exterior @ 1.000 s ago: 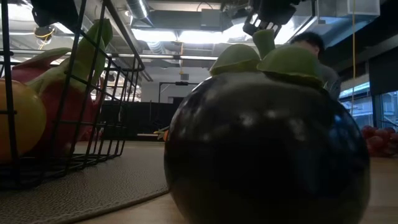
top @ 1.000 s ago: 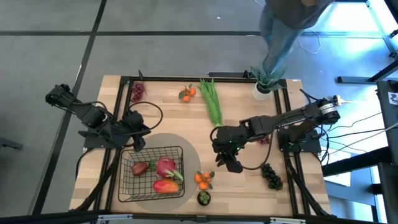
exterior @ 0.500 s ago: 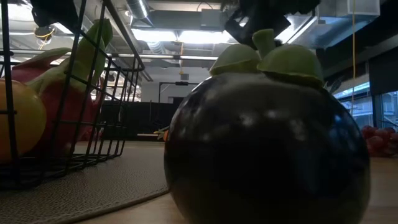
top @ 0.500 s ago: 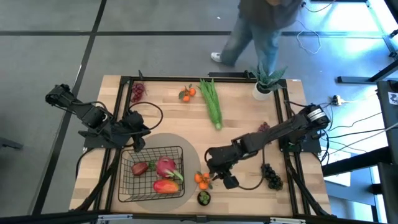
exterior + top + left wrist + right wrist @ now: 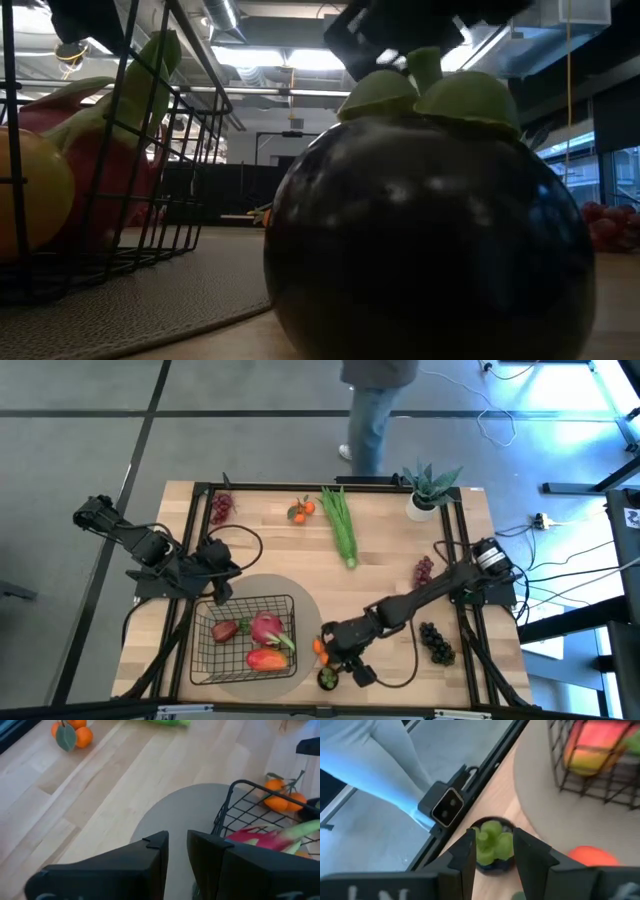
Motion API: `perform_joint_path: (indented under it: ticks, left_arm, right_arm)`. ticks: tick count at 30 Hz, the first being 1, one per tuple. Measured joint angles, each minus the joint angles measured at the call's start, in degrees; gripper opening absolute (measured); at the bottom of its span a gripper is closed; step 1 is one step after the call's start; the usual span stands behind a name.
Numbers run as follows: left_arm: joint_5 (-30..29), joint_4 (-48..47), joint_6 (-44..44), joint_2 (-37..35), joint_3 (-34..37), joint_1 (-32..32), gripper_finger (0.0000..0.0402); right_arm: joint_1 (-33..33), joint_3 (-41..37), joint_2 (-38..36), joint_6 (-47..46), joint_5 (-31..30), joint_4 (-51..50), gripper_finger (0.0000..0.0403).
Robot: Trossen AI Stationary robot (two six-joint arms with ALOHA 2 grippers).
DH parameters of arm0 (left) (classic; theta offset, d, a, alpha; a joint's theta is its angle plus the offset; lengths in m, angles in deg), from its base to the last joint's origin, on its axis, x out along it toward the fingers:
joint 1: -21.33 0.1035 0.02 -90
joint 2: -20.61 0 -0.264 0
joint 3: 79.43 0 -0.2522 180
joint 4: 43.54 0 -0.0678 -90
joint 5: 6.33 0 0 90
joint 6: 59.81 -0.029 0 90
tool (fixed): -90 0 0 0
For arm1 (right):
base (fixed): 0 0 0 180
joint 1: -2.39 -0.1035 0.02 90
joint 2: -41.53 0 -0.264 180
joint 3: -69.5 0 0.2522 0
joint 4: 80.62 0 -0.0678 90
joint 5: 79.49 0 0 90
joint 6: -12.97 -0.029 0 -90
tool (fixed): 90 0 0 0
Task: Build produce basket
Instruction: Put the black mangosteen into the black wire basket
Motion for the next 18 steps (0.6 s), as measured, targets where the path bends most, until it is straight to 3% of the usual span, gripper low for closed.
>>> perform_joint_path:
  ticks: [18]
  left_arm:
    - [0.5,0.0,-0.9,0.0,0.0,0.0,0.006]
  right_arm:
    - [-1.4,0.0,2.9,2.2,0.8,3.1,0.0115]
